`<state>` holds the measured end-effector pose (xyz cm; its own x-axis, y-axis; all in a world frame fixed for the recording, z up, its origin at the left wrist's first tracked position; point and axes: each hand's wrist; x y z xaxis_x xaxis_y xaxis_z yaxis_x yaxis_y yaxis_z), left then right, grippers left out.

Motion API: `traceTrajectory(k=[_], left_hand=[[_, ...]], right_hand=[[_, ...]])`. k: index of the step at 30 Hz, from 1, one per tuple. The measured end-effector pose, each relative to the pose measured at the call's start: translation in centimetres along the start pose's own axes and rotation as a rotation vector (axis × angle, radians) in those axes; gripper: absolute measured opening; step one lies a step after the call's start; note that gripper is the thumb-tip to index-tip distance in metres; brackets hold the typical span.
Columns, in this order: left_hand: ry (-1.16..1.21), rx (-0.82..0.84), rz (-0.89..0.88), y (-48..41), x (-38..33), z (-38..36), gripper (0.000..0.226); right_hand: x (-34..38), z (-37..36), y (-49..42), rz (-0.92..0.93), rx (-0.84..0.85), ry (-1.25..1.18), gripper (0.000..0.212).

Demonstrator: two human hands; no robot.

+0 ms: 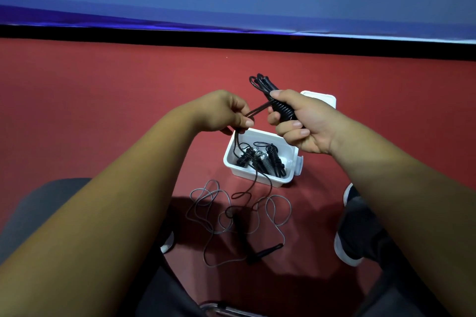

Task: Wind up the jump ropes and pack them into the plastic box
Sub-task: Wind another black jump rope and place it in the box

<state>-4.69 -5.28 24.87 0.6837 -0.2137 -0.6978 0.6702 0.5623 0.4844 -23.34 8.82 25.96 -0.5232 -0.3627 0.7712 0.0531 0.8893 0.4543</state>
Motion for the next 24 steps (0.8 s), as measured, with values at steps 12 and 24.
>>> traceTrajectory(k=[12,24], left_hand=[[0.511,-0.042,-0.151,0.3,-2.1,0.8,0.028],[0.339,-0.119,-0.229,1.2,-2.8,0.3,0.019]], right_hand=[[-0.8,-1.3,0.4,0.107,-0.043,0.298,0.026],[-1.3,-0.7,0.7,0.007,0.056,0.206,0.032]])
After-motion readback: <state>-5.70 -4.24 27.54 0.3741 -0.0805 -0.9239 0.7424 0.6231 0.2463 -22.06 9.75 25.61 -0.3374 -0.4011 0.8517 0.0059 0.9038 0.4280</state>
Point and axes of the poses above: each hand's wrist, its own y-axis away from the middle knuckle, its own z-axis out of the back of the hand, x = y × z, and after that the axes turned 9 degrees about z, right-handed
